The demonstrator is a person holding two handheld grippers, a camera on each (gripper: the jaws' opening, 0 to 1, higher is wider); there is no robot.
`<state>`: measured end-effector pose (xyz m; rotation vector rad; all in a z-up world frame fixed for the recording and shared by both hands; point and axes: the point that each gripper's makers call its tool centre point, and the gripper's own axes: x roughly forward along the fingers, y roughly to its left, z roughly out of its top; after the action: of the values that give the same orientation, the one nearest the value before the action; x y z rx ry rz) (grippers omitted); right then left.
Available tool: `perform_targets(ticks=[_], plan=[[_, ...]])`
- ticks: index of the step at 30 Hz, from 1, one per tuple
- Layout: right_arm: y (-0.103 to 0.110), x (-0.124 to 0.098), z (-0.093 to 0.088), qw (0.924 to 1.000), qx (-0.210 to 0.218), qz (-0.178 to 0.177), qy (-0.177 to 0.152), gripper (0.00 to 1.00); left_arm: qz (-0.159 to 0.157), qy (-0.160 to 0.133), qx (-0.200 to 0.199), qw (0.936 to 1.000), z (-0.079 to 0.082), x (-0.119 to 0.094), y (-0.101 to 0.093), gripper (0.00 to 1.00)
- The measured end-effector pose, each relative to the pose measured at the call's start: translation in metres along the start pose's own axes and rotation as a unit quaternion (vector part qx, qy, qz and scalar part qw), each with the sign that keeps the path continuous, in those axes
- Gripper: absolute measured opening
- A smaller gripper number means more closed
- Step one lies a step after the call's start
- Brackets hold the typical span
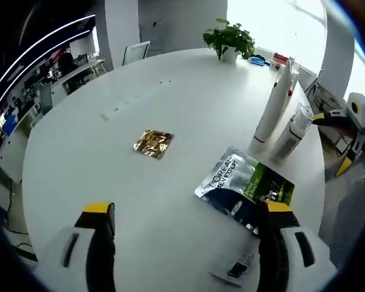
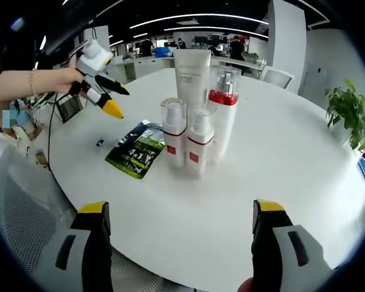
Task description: Arrange the skincare products in the storage area until every visible bottle or jar stands upright without overlapping.
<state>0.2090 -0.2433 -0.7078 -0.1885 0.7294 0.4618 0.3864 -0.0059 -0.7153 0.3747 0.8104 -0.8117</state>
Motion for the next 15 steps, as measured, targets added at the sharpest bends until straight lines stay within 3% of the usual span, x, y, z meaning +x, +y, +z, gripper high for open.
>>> perform_targets(ticks=[12, 15], plan=[[0.000, 0.003, -0.005, 0.9999, -0.004, 0.001, 0.012, 0.97, -0.011, 0.017, 0.016, 0.9997, 0.010, 0.031, 0.016, 0.94], [0.001, 0.003, -0.006, 0.9998, -0.006, 0.001, 0.017, 0.97, -0.012, 0.014, -0.002, 0.9998, 0.014, 0.038, 0.029, 0.92]])
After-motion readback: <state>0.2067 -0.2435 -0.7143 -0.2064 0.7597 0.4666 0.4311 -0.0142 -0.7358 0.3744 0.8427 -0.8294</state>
